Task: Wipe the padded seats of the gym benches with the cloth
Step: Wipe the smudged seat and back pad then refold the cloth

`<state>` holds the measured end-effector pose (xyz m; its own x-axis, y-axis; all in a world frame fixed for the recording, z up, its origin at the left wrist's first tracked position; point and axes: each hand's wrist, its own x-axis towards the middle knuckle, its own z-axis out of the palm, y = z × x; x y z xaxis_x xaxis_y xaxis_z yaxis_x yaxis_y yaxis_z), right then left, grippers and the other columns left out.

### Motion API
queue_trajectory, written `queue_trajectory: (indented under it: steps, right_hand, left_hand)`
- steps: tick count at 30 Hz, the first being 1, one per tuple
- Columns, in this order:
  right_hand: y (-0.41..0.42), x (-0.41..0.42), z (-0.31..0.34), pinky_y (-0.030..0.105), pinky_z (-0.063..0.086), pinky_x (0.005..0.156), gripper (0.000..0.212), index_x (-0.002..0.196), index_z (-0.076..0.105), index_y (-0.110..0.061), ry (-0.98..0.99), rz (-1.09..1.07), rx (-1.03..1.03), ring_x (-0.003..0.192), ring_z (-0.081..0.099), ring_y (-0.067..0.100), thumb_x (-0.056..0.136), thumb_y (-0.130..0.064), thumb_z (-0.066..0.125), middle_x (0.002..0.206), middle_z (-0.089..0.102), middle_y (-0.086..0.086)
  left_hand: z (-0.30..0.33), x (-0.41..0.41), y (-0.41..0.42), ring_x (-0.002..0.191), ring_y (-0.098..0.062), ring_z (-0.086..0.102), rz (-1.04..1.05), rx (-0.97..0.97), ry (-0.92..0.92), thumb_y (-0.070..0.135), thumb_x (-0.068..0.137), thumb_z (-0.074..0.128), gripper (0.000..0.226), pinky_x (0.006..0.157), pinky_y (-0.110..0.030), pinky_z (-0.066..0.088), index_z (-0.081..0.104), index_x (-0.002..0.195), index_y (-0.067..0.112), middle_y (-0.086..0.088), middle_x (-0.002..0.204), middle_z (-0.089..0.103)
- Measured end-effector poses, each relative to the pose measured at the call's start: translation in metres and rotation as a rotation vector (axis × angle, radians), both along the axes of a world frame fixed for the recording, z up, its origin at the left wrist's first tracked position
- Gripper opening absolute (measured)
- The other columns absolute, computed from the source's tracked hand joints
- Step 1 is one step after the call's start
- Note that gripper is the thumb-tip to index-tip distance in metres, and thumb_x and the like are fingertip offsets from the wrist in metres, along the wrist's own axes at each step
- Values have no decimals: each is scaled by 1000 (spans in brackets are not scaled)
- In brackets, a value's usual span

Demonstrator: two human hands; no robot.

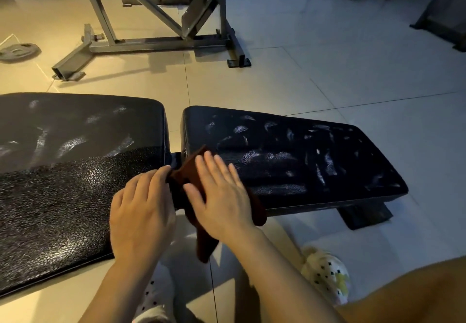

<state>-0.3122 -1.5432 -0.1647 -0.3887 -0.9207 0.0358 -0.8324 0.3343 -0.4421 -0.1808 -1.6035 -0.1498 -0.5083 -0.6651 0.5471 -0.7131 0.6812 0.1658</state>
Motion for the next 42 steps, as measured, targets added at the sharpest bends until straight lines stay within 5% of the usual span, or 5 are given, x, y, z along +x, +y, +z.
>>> queue_trajectory:
  steps: [12,18,22,33,42]
  right_hand:
    - [44,-163,-50,38,-1,123,63,157,6,-20,-91,-500,234,151,0,17,103,-51,18,165,2,1]
    - [43,-80,-33,31,-6,122,55,154,17,-21,-78,-362,85,149,-6,9,104,-43,16,162,1,-7]
    - [55,-33,-32,24,-16,115,69,147,-5,-31,-111,-310,11,143,-19,0,85,-60,-9,154,-13,-16]
    - [39,-152,-45,37,-4,122,67,157,3,-20,-139,-517,224,151,-4,15,101,-56,15,165,-2,0]
    - [8,-58,-14,33,-9,119,65,155,3,-23,-45,-288,95,149,-9,12,101,-56,14,163,-7,-6]
  left_hand:
    - [-10,-3,-4,103,-34,58,23,-85,-87,30,95,46,39,80,-44,37,63,121,7,-13,111,67]
    - [-11,-5,-3,106,-35,58,21,-122,-114,30,97,46,37,81,-47,38,64,119,7,-14,112,66]
    - [-10,-4,-2,107,-36,58,-1,-98,-133,31,95,49,36,80,-47,39,66,115,6,-14,112,66]
    - [-13,-1,-3,107,-34,60,-57,-102,-173,34,97,40,41,80,-44,40,68,112,8,-12,109,68]
    - [-11,-2,-2,103,-33,61,-50,-112,-157,30,98,40,39,80,-44,39,66,116,8,-10,108,69]
